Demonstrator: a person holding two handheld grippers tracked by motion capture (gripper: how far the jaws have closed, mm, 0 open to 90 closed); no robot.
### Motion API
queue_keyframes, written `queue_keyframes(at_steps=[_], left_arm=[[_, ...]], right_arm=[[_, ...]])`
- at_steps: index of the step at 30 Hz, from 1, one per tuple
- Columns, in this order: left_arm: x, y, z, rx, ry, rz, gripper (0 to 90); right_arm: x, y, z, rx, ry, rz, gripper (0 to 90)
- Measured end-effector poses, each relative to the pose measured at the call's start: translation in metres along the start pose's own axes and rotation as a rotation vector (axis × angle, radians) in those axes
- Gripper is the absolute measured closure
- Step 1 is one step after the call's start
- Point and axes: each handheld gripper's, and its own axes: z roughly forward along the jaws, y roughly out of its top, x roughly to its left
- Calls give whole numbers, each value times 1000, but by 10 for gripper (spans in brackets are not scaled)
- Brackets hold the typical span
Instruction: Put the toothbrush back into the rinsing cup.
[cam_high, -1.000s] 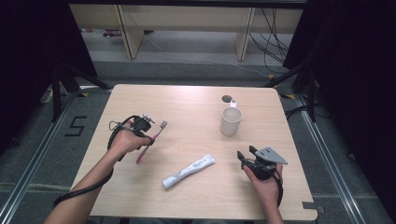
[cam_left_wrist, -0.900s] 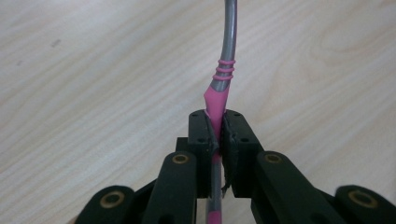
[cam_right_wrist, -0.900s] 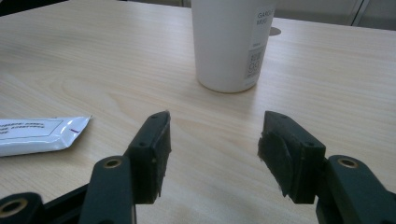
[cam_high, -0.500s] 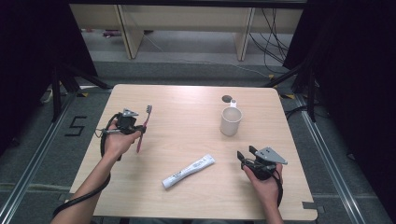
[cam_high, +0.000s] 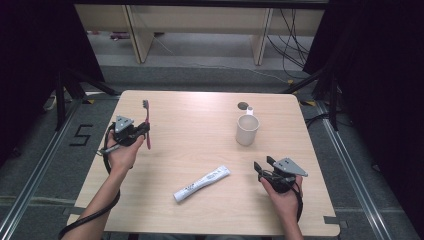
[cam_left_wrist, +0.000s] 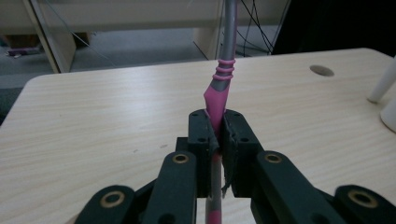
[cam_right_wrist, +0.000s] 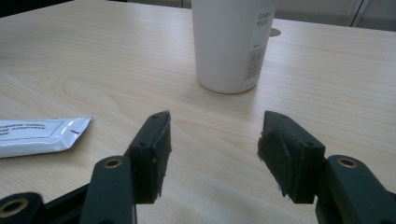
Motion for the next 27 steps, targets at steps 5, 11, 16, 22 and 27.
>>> queue_keyframes(at_steps=[5,11,16,22,27], left_arm=[[-1,-3,-4,-58,38,23,822],[-5,-4,-10,-141,59,43,822],[-7,-5,-14,-170,57,53,822],[-14,-8,-15,-169,30,53,822],[-23,-7,-17,-171,-2,56,822]], right_arm=[[2,-1,-1,-7,-11,17,444],[9,2,0,-43,0,28,436],[22,20,-5,-104,36,10,434],[34,39,-3,-152,66,-44,453],[49,57,3,-183,111,-64,468]])
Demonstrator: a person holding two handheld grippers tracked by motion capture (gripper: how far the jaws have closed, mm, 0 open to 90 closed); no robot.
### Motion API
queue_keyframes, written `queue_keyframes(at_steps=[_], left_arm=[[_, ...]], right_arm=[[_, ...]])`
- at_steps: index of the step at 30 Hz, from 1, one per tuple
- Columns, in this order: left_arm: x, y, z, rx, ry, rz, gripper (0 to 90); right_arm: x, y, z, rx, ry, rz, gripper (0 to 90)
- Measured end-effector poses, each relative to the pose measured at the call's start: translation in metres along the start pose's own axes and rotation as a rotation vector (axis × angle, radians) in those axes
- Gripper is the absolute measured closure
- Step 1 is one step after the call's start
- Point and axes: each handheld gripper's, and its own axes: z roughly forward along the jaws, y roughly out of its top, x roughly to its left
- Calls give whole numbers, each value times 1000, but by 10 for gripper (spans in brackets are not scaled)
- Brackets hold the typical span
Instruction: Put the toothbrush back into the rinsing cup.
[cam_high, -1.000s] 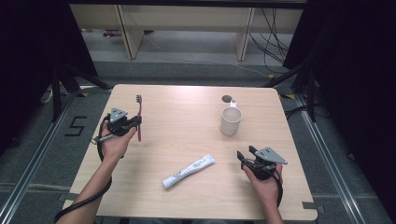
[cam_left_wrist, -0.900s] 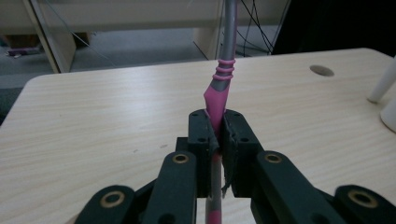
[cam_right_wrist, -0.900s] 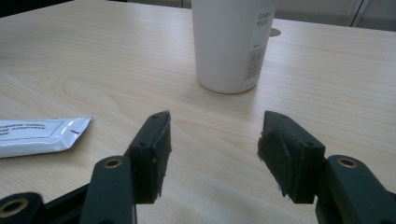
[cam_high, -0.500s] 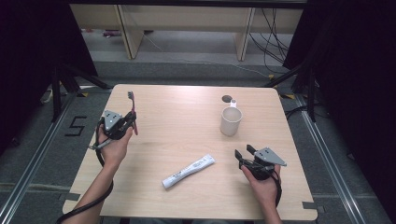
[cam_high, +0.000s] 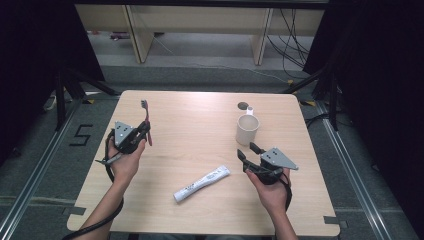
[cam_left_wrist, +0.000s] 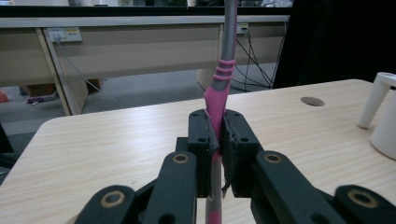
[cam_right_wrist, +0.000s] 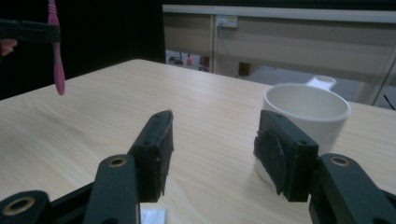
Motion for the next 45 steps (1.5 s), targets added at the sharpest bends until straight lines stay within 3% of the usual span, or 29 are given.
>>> queue_keyframes(at_steps=[4,6,7,9,13,23,28,30,33,37,42,44,45], left_arm=[[-8,0,0,7,-24,15,822],[-12,1,0,7,-38,18,822],[-14,1,-1,9,-43,22,823],[-19,2,0,10,-61,36,822],[-33,3,1,14,-102,48,822],[-68,7,6,13,-194,83,822],[-85,7,9,11,-232,96,822],[-92,7,10,11,-249,96,823],[-100,7,12,9,-268,97,822],[-109,7,13,6,-287,102,823],[-117,7,13,4,-303,108,822],[-120,7,13,4,-310,108,822],[-121,7,13,4,-312,111,823]], right_arm=[[10,11,9,-14,55,18,485],[13,16,13,-25,54,-18,499],[17,18,17,-26,84,3,506],[22,21,20,-36,104,-1,520],[29,28,28,-56,118,-20,534],[49,48,47,-74,176,-13,591],[54,58,55,-90,185,-46,613],[58,60,57,-76,210,-11,623],[58,65,61,-96,201,-36,638],[59,68,65,-70,220,14,651],[60,69,67,-69,226,17,679],[61,68,68,-54,238,48,697],[61,68,70,-61,247,33,705]])
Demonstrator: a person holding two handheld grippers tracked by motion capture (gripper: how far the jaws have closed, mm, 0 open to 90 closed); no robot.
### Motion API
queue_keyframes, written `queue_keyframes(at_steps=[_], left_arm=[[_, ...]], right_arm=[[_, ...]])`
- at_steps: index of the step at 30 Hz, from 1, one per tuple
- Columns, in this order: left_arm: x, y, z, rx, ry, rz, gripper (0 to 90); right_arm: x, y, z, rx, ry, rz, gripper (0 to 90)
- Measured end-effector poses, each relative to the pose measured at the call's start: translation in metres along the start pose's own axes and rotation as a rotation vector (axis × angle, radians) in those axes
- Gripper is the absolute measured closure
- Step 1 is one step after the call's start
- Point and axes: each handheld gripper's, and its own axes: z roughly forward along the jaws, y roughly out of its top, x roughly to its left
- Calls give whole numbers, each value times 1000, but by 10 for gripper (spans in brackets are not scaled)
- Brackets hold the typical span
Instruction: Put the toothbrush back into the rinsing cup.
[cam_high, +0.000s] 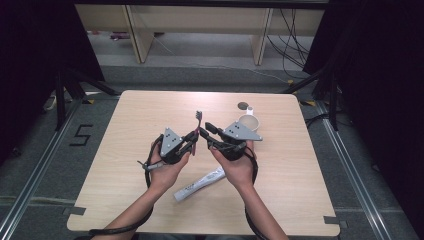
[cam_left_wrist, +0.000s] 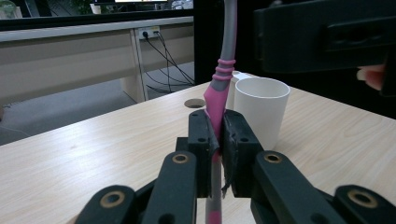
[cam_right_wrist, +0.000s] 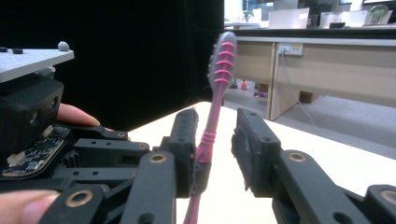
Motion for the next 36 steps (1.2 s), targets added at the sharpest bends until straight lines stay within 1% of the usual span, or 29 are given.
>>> queue_keyframes(at_steps=[1,2,4,5,11,14,15,17,18,19,21,22,24,27,28,29,30,31,32,33,34,35,36], left_arm=[[-1,0,0,-1,-2,2,822],[-2,0,0,-2,-2,2,823],[-4,1,1,-1,-7,6,822],[-4,1,1,-2,-9,8,822],[-7,2,1,-1,-19,11,822],[-9,2,2,-1,-25,11,822],[-9,1,2,1,-25,11,822],[-9,1,2,2,-25,10,822],[-9,1,2,4,-27,11,822],[-9,1,2,3,-27,12,822],[-10,1,2,3,-28,15,822],[-9,1,2,3,-29,18,822],[-10,1,2,2,-31,17,821],[-10,2,2,3,-32,30,816],[-9,3,3,-3,-39,59,808],[-9,3,3,2,-41,74,785],[-9,2,3,7,-44,83,751],[-9,0,3,19,-56,91,718],[-9,-1,3,26,-57,94,685],[-9,-2,3,40,-54,101,659],[-8,-4,3,49,-55,100,636],[-7,-5,3,57,-56,97,617],[-5,-6,2,64,-56,100,601]], right_arm=[[0,0,0,2,0,4,709],[0,0,0,2,-10,1,710],[-1,0,1,15,1,14,715],[-2,0,2,10,1,3,716],[-2,0,3,19,-3,31,743],[-2,0,4,12,-4,33,764],[-2,0,4,11,0,30,783],[-2,-1,5,4,-5,19,815],[-2,-1,5,8,-7,22,826],[-3,-1,5,6,-8,13,831],[-2,-1,5,15,-6,27,835],[-2,-1,4,15,-6,23,837],[-2,0,4,16,3,33,838],[-1,0,3,13,-2,31,840],[-1,1,3,17,-8,29,840],[-1,1,3,13,-9,29,841],[-1,1,2,14,-18,12,841],[-2,2,2,8,-15,13,841],[-3,3,1,-3,-22,26,841],[-5,4,0,-12,-27,9,841],[-5,5,-1,-6,-29,20,841],[-8,7,-2,-8,-35,7,841],[-8,8,-4,-8,-47,21,841]])
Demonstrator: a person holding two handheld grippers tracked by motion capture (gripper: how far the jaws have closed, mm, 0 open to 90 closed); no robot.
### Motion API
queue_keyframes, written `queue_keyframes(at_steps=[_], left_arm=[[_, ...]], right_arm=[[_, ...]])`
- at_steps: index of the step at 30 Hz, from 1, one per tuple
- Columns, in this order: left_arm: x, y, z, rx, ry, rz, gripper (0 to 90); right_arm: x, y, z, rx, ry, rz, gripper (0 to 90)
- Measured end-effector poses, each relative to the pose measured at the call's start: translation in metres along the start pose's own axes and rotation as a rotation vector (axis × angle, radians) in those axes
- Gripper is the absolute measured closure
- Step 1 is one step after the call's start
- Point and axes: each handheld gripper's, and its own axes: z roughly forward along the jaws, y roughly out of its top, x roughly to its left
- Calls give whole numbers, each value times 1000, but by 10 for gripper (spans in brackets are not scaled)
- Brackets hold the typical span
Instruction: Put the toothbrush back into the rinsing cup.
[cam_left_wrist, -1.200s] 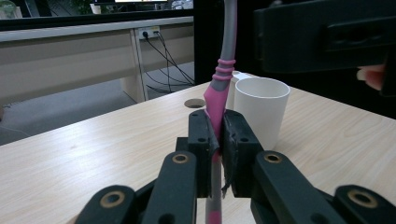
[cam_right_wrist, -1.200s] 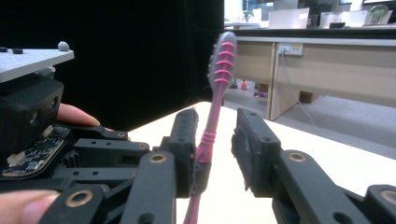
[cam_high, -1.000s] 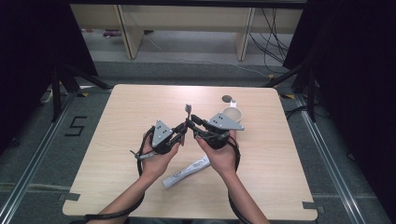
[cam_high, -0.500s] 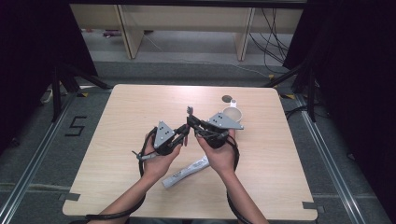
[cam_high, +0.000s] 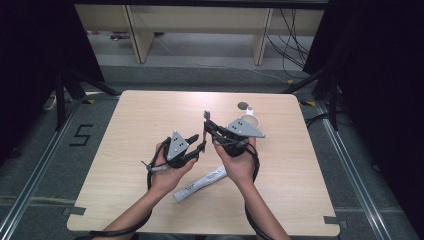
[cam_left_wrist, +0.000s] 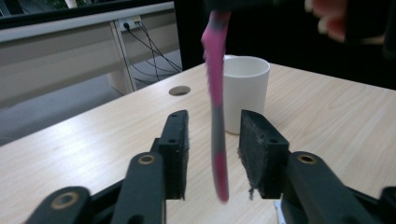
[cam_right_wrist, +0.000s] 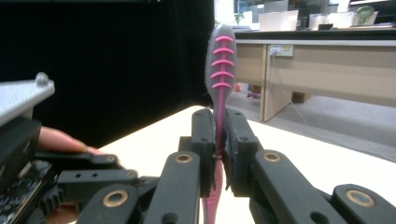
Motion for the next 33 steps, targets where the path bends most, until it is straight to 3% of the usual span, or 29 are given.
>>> queue_keyframes(at_steps=[11,15,19,23,33], left_arm=[[19,-7,-14,62,13,13,485],[28,-10,-21,72,32,15,482],[35,-13,-27,73,50,15,477],[42,-16,-33,79,68,18,475],[54,-25,-48,88,108,0,465]], right_arm=[[-22,15,-8,-45,-73,-23,841],[-29,21,-12,-45,-85,-9,841],[-37,25,-14,-43,-108,-38,841],[-43,29,-16,-57,-127,-25,841],[-64,43,-23,-79,-183,-44,840]])
